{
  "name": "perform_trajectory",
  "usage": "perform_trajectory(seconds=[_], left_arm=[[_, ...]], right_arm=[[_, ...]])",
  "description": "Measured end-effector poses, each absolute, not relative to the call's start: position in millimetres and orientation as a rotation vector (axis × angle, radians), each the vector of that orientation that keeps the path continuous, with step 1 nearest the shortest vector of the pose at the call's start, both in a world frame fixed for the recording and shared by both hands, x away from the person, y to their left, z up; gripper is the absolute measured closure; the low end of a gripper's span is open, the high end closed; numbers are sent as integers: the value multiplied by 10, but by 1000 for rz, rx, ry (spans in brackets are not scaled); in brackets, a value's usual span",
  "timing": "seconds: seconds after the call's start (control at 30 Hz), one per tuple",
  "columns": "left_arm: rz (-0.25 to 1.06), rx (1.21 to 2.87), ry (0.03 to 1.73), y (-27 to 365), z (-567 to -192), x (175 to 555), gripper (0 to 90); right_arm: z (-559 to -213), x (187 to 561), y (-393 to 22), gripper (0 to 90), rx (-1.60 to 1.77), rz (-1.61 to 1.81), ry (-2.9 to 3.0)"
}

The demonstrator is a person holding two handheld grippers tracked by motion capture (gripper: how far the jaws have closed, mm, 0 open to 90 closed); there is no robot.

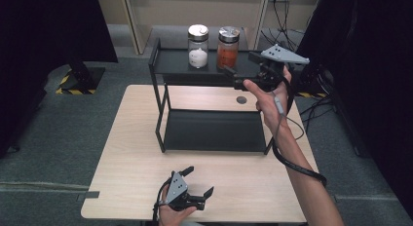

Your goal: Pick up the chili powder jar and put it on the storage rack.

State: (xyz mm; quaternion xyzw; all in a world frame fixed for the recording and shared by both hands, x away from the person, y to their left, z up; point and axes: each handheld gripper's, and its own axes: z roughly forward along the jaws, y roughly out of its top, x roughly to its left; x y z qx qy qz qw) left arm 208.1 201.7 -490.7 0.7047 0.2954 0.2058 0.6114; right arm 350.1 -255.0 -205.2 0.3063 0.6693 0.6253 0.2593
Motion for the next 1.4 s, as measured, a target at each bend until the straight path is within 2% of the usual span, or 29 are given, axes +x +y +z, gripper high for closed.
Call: perform_trajectory(seconds=[0.43,1.0,1.4], left_arm=[[476,1624,682,2016,-4909,2077,13],[477,1625,688,2011,-4911,2080,13],[478,1623,691,2013,-4912,2082,13]], right_arm=[[-2334,3289,-2653,3,746,1728,1846],[-2786,3096,-2909,3,768,1785,1857],[-3094,3001,-2944,3,784,1765,1871]])
